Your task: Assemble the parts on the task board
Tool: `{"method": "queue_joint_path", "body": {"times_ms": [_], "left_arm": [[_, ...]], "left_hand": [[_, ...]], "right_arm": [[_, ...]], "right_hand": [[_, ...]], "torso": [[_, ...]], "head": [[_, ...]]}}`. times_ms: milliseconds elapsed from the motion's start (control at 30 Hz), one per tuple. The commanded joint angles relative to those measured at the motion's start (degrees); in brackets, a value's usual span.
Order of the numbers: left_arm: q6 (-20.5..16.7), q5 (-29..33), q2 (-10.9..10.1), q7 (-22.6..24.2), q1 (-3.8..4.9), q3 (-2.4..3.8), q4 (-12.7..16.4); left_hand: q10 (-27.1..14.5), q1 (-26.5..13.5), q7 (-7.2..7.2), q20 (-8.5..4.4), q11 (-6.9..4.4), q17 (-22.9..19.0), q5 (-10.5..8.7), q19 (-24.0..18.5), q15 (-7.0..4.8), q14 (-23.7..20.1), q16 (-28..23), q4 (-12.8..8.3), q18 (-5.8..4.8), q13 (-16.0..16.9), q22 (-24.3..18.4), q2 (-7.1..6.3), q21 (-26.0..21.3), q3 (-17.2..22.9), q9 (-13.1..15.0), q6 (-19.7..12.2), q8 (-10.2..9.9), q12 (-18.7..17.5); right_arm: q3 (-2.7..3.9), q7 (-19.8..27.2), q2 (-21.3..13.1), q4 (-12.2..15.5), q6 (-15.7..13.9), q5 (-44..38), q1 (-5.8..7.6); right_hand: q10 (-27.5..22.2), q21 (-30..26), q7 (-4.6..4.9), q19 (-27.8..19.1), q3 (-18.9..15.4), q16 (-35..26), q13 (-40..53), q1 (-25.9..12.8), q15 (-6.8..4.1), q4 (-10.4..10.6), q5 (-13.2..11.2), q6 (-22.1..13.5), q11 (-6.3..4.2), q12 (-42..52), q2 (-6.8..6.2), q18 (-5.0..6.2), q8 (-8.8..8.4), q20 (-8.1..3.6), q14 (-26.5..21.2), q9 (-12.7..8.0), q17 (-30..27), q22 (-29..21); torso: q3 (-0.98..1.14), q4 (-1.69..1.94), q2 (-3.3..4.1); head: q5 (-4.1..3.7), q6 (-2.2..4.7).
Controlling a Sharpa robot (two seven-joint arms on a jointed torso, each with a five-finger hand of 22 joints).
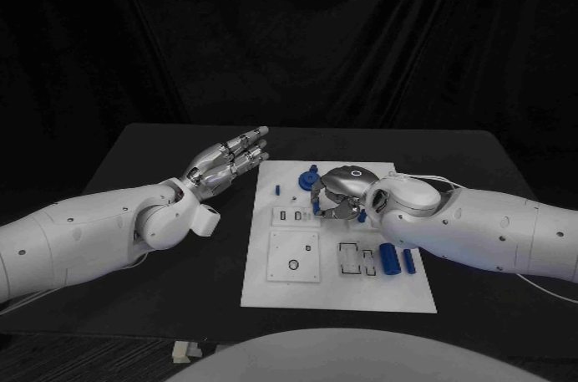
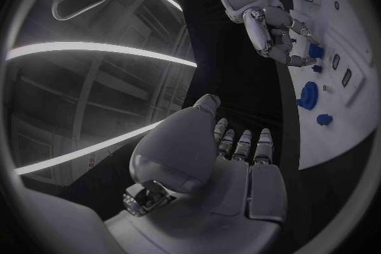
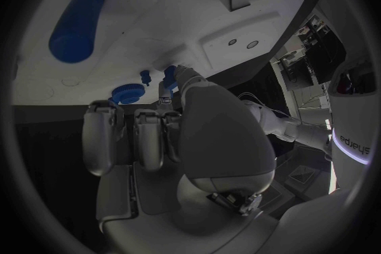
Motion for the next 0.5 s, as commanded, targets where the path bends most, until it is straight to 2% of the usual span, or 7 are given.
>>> {"method": "queue_joint_path", "body": {"times_ms": [33,233,333,500], "left_arm": [[0.6,0.1,0.1,0.6,-0.09,0.06,0.0],[0.6,0.1,0.2,0.6,-0.13,0.06,0.0],[0.6,0.1,0.2,0.6,-0.14,0.06,0.0],[0.6,0.1,0.1,0.5,-0.16,0.06,0.0]], "left_hand": [[0.0,0.2,0.30,0.51,0.49,-0.1,0.18,0.0,0.49,0.0,-0.2,0.0,1.12,-0.1,-0.1,-0.05,-0.3,0.4,0.0,0.0,0.2,-0.2],[0.0,0.2,0.30,0.51,0.49,-0.1,0.18,0.0,0.49,0.0,-0.2,0.0,1.12,-0.1,-0.1,-0.05,-0.3,0.4,0.0,0.0,0.2,-0.2],[0.0,0.2,0.30,0.51,0.49,-0.1,0.18,0.0,0.49,0.0,-0.2,0.0,1.12,-0.1,-0.1,-0.05,-0.3,0.4,0.0,0.0,0.2,-0.2],[0.0,0.2,0.30,0.51,0.49,-0.1,0.18,0.0,0.49,0.0,-0.2,0.0,1.12,-0.1,-0.1,-0.05,-0.3,0.4,0.0,0.0,0.2,-0.2]], "right_arm": [[0.03,-0.8,0.1,0.1,1.1,-0.4,-0.16],[0.03,-0.8,0.1,0.0,1.8,-0.4,-0.17],[0.03,-0.9,0.2,-0.1,2.1,-0.4,-0.17],[0.03,-1.0,0.2,-0.2,2.6,-0.4,-0.17]], "right_hand": [[6.0,-0.4,0.10,0.4,-0.3,0.2,15.1,-0.8,0.25,-0.3,-0.6,-0.7,0.27,0.2,0.06,0.98,-0.18,0.37,6.0,0.0,15.1,11.9],[6.0,-0.9,0.27,0.2,-0.5,0.2,15.1,-1.4,0.34,-0.4,-1.6,-2.7,0.41,0.2,-0.03,1.07,-1.49,0.49,6.0,-0.7,15.1,11.8],[6.0,-1.4,0.52,-0.1,-0.5,0.2,15.1,-1.7,0.52,-0.5,-2.2,-4.5,0.60,0.2,-0.23,1.18,-3.23,0.63,6.0,-1.6,15.1,11.6],[6.0,-1.5,0.58,-0.1,-0.5,0.2,15.1,-1.8,0.58,-0.5,-2.6,-5.3,0.65,0.2,-0.30,1.19,-4.10,0.70,6.0,-2.1,15.1,11.6]], "torso": [[-0.02,0.02,-0.03],[0.00,-0.01,-0.03],[-0.01,-0.01,0.00],[0.00,0.00,0.02]], "head": [[-0.03,-0.01],[0.05,-0.01],[0.04,-0.01],[-0.02,-0.01]]}}
